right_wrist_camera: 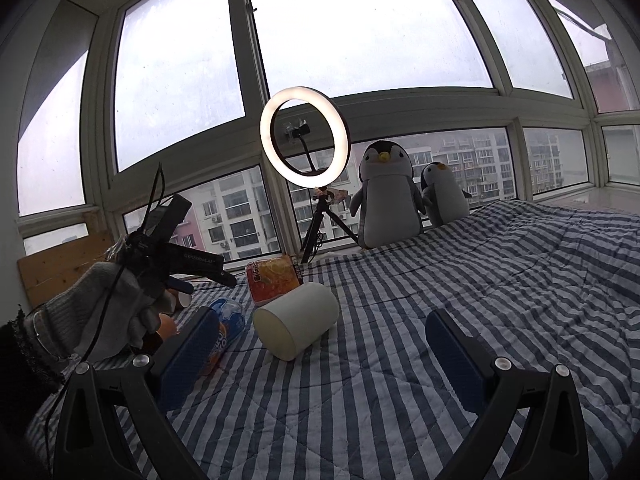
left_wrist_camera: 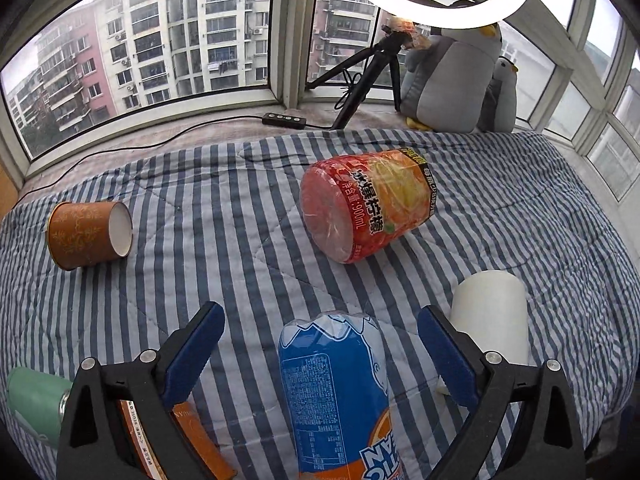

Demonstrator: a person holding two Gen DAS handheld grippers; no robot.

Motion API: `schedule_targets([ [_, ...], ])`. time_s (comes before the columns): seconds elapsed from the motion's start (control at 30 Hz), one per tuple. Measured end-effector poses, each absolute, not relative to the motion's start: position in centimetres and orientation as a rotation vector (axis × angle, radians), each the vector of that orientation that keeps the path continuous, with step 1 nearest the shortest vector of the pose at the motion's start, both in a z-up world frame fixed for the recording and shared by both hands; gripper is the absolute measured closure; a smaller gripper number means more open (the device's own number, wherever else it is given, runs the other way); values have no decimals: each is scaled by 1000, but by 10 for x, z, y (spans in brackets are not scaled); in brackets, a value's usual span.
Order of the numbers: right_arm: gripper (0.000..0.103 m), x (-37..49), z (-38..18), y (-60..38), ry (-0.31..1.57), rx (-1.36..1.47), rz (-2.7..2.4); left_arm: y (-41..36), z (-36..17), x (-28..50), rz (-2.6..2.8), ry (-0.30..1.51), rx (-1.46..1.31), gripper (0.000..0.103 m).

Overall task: Flip cup upside down
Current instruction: 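Move the left tool down to the lying blue bottle and close on it, then close the right tool on the blue bottle while the left tool releases it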

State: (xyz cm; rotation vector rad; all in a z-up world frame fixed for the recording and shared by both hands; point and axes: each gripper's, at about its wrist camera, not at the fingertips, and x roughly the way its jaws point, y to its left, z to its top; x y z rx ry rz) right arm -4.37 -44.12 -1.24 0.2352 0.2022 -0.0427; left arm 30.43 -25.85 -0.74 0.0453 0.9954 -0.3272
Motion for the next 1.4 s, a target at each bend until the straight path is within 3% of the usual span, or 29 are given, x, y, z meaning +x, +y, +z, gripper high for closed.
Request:
schedule_targets([
  [0.07, 1, -45, -12, -439, 194, 226, -43, -259, -17, 314, -334, 1031, 36, 6],
  [0.3, 1, -51, -10, -431, 148, 185, -53, -262, -39, 335, -319, 1121, 30, 37],
  [0.53, 1, -50, -9, -428, 145, 175, -61, -264, -50, 322, -377, 1168, 32, 46],
  [0.9, 1, -40, -9, -420, 215, 167, -34, -254, -49, 262, -437, 1181, 61, 47],
  [1.2, 1, -10, -10, -391, 375, 161, 84, -226, -40, 214, -453, 1163, 81, 46],
  [1.23, 1, -3, -11, -387, 407, 164, 105, -219, -36, 209, -453, 1152, 69, 43],
  [1.3, 1, 13, -14, -381, 485, 181, 156, -207, -30, 206, -457, 1126, 33, 20],
  [1.4, 1, 37, -20, -375, 599, 241, 223, -187, -18, 194, -477, 1087, -12, 13],
])
